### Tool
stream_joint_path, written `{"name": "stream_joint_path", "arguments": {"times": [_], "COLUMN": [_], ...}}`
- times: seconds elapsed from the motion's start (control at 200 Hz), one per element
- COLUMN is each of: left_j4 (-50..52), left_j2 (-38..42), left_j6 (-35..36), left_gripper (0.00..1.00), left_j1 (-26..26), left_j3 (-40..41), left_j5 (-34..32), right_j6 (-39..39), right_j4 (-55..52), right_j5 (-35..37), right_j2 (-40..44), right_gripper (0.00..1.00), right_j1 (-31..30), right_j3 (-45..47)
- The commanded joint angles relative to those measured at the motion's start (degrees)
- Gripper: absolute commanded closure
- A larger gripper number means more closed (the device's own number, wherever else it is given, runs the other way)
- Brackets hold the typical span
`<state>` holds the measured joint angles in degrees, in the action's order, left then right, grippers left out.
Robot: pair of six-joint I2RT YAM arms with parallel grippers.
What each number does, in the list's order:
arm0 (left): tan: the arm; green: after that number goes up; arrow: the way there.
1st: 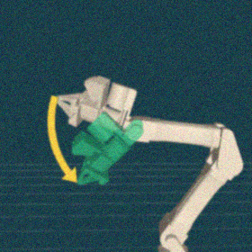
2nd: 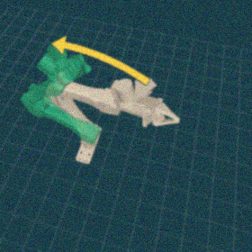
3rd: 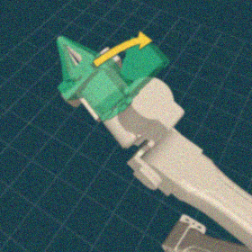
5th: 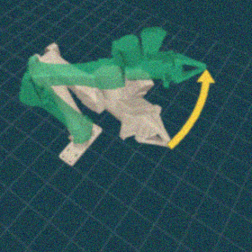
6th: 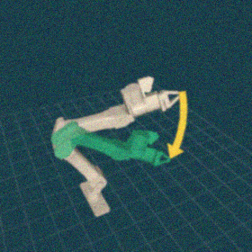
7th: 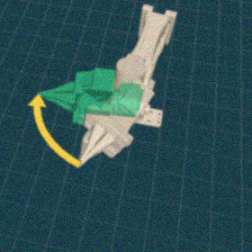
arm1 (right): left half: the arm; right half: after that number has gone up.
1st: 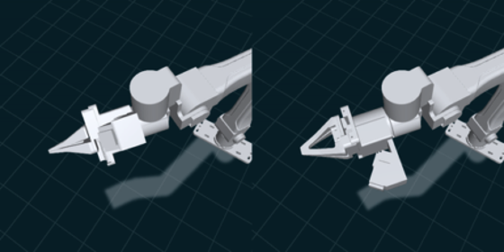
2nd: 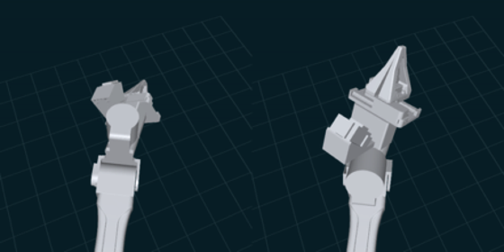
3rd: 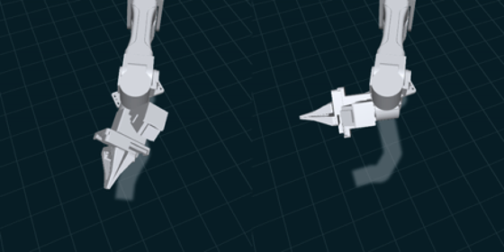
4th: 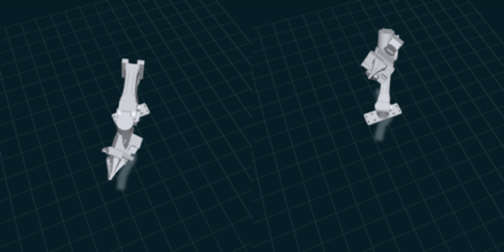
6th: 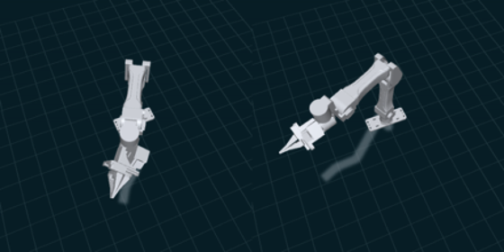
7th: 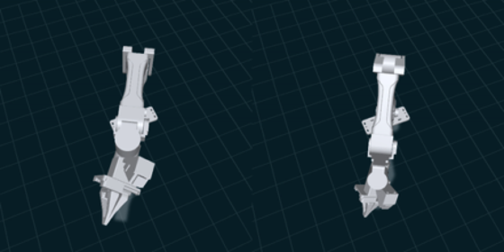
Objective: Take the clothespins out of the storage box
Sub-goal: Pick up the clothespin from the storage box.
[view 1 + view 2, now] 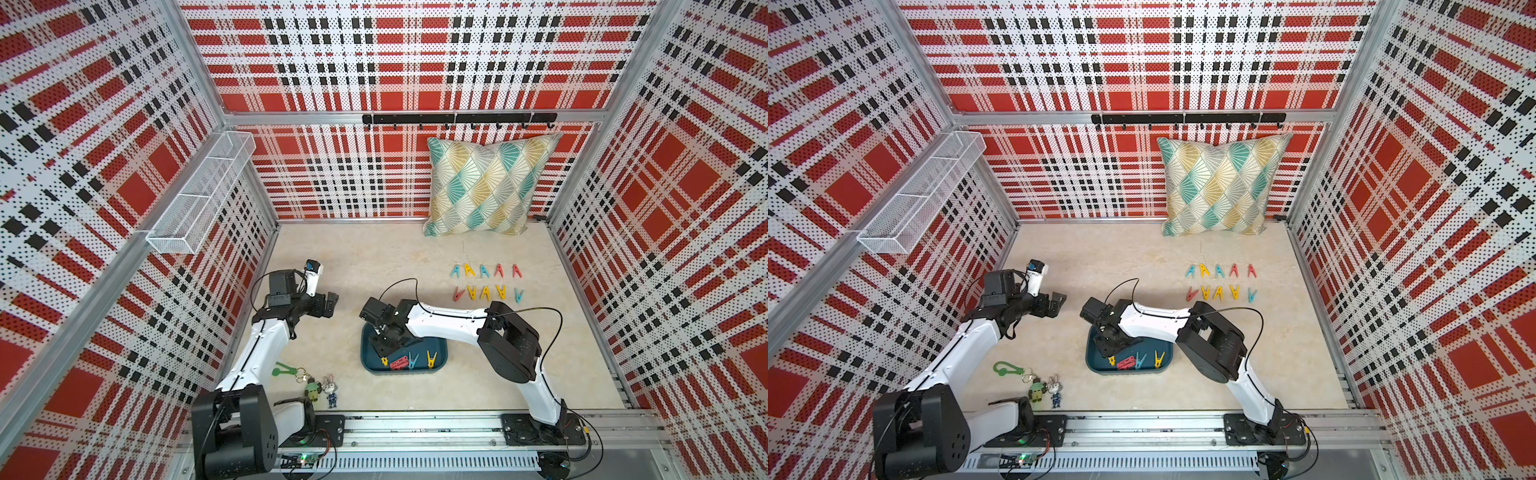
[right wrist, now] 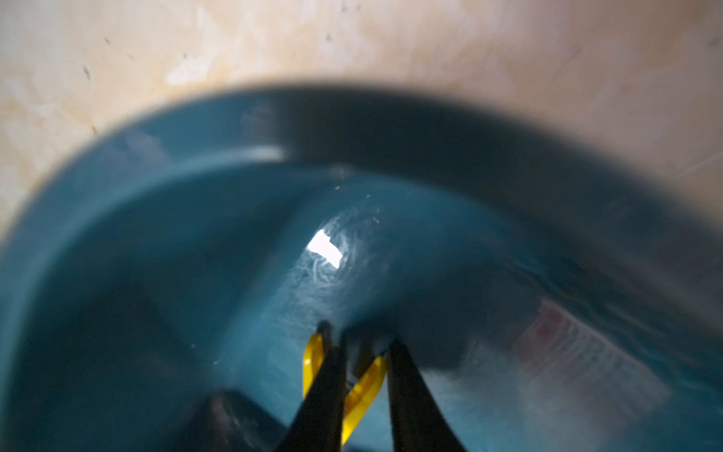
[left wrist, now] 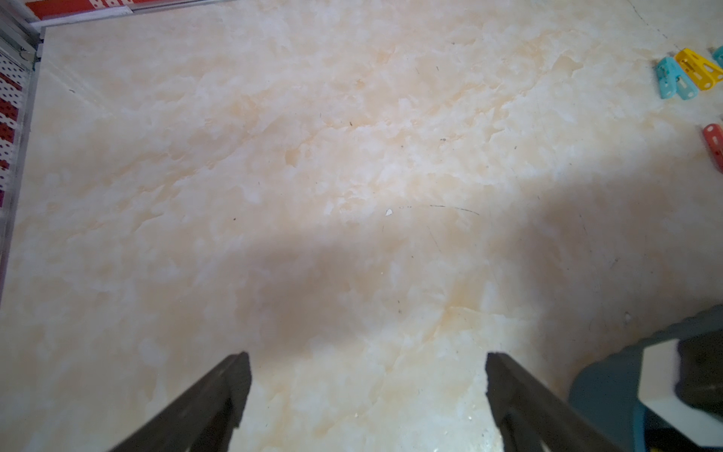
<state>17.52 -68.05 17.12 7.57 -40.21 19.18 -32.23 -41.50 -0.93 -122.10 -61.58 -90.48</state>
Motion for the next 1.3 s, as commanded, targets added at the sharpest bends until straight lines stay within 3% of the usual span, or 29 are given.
{"name": "stream_joint_path", "arguments": {"times": [0.0,0.436,0.942,1.097,1.298], "left_j4": [-0.92,-0.94,-0.93,-0.94,-0.94], "left_j2": [0.52,0.35,0.14,0.11,0.23], "left_j6": [-0.07,0.08,0.15,0.23,0.32], "left_gripper": [0.0,0.0,0.0,0.0,0.0], "left_j1": [0.16,0.15,0.08,-0.19,-0.51], "left_j3": [-0.14,-0.05,0.04,0.04,0.12], "left_j5": [-0.02,0.07,0.51,0.51,0.51], "right_j6": [-1.83,-2.05,-4.92,-6.56,-10.27], "right_j4": [-1.92,-0.76,-0.71,-1.16,-1.88], "right_j5": [3.62,6.68,7.52,7.61,7.35], "right_j2": [-0.35,3.51,12.52,18.73,26.11], "right_gripper": [0.81,1.0,1.0,1.0,1.0], "right_j1": [0.58,0.62,2.14,5.78,15.08], "right_j3": [-0.13,-0.16,0.38,2.86,11.59]}}
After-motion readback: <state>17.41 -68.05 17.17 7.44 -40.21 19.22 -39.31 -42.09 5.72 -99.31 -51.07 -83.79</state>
